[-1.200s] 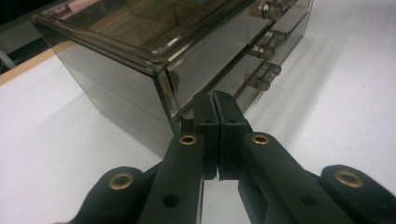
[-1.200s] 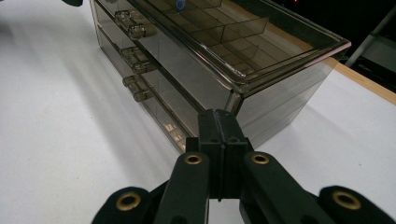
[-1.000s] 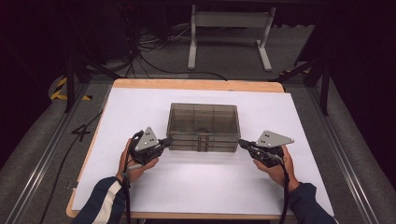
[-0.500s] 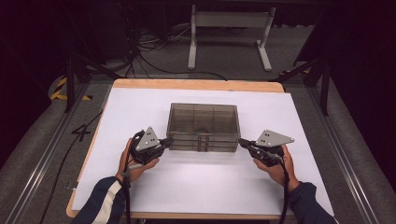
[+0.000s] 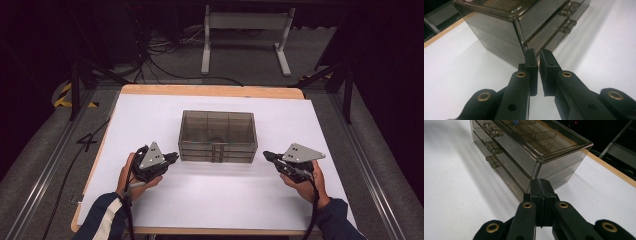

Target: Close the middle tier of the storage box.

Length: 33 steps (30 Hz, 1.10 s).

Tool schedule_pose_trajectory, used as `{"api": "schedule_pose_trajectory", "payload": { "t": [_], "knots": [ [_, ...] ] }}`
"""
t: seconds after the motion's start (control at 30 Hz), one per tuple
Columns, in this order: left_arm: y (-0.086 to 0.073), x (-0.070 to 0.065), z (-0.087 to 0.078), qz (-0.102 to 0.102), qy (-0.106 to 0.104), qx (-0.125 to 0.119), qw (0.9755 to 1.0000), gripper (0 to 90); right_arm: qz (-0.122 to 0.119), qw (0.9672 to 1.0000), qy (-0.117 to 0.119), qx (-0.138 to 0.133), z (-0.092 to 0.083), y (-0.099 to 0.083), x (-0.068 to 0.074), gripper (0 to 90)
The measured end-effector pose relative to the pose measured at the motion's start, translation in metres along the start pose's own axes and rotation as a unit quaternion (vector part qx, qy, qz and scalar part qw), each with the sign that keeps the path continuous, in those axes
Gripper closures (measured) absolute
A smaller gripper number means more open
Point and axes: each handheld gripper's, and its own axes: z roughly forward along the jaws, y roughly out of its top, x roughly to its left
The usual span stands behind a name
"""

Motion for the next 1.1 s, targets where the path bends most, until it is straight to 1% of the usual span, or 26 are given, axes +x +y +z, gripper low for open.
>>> {"api": "schedule_pose_trajectory", "payload": {
  "t": [0.03,0.1,0.17,0.27,0.43,0.5,0.53,0.73,0.87,0.93,1.03,1.1],
  "knots": [
    [0.000,0.000,0.000,0.000,0.000,0.000,1.0000,84.8,0.000,1.0000,0.000,0.000,0.000,0.000,0.000,90.0],
    [-0.004,0.001,-0.003,0.005,0.005,0.010,0.9999,84.6,-0.008,0.9999,0.000,0.008,-0.002,-0.002,0.000,90.0],
    [-0.006,0.001,-0.005,0.005,0.005,0.013,0.9999,84.5,-0.011,0.9999,-0.001,0.010,-0.002,-0.003,0.000,90.0],
    [-0.011,0.002,-0.009,0.010,0.010,0.022,0.9997,84.1,-0.018,0.9997,0.000,0.018,-0.005,-0.005,0.001,90.0],
    [-0.018,0.003,-0.015,0.011,0.015,0.031,0.9993,83.2,-0.018,0.9995,0.001,0.025,-0.006,-0.008,0.001,89.4],
    [-0.024,0.004,-0.019,0.012,0.016,0.039,0.9991,82.2,-0.021,0.9993,-0.001,0.030,-0.007,-0.012,0.001,89.1],
    [-0.024,0.004,-0.019,0.012,0.016,0.039,0.9991,82.1,-0.021,0.9993,-0.001,0.030,-0.007,-0.012,0.001,89.1],
    [-0.037,0.008,-0.026,0.015,0.021,0.058,0.9980,80.3,-0.020,0.9989,-0.004,0.042,-0.012,-0.020,-0.002,86.7],
    [-0.045,0.010,-0.031,0.010,0.028,0.066,0.9974,78.0,-0.016,0.9986,-0.009,0.049,-0.015,-0.027,-0.004,84.9],
    [-0.048,0.011,-0.033,0.011,0.027,0.068,0.9972,77.5,-0.016,0.9986,-0.008,0.050,-0.017,-0.031,-0.006,83.7],
    [-0.051,0.012,-0.035,0.014,0.029,0.075,0.9967,74.1,-0.016,0.9983,-0.012,0.054,-0.019,-0.034,-0.007,81.8],
    [-0.054,0.013,-0.037,0.014,0.030,0.082,0.9961,71.7,-0.011,0.9981,-0.016,0.058,-0.023,-0.041,-0.009,79.1]
  ]
}}
